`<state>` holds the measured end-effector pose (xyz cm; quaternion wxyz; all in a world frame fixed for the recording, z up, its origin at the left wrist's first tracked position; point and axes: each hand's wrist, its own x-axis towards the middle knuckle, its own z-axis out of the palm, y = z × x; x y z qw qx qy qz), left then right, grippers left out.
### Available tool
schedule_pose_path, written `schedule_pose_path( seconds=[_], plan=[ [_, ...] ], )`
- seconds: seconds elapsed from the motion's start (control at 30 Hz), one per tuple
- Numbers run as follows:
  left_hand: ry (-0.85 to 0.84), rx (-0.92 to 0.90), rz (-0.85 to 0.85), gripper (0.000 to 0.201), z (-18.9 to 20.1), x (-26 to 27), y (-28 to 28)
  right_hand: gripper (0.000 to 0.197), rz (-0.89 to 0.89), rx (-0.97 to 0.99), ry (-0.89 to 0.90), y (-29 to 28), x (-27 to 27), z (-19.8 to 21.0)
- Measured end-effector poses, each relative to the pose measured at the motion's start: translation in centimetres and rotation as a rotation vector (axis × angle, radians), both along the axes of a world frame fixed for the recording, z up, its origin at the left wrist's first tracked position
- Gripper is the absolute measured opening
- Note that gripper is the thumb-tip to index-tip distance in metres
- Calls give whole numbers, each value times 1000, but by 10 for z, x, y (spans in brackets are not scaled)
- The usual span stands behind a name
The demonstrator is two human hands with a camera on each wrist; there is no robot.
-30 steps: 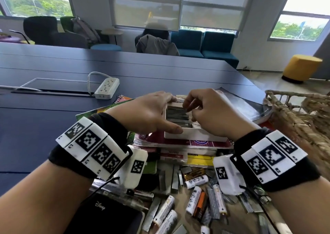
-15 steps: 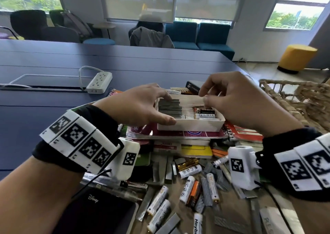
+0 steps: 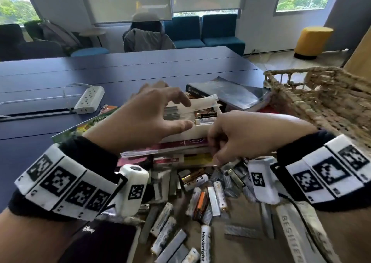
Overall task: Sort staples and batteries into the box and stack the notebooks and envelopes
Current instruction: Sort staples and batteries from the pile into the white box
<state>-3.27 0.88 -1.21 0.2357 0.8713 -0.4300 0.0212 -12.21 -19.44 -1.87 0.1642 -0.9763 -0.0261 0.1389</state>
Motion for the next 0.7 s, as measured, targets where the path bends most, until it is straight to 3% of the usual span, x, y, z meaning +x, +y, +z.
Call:
schedule_pose_path(
  seconds=[0.17, 0.4, 0.53, 0.7],
  plan=[
    [136, 36, -148, 19, 1, -19, -9, 12, -4, -148, 47, -6, 1, 2],
    [231, 167, -197, 13, -12, -20, -15, 25, 37, -240, 145, -2, 4, -8],
    [243, 213, -195, 15, -14, -20, -14, 27, 83, -303, 100, 2, 5, -13],
    [229, 274, -226, 15, -17, -21, -16, 18, 67, -96, 97, -6, 5, -8]
  ],
)
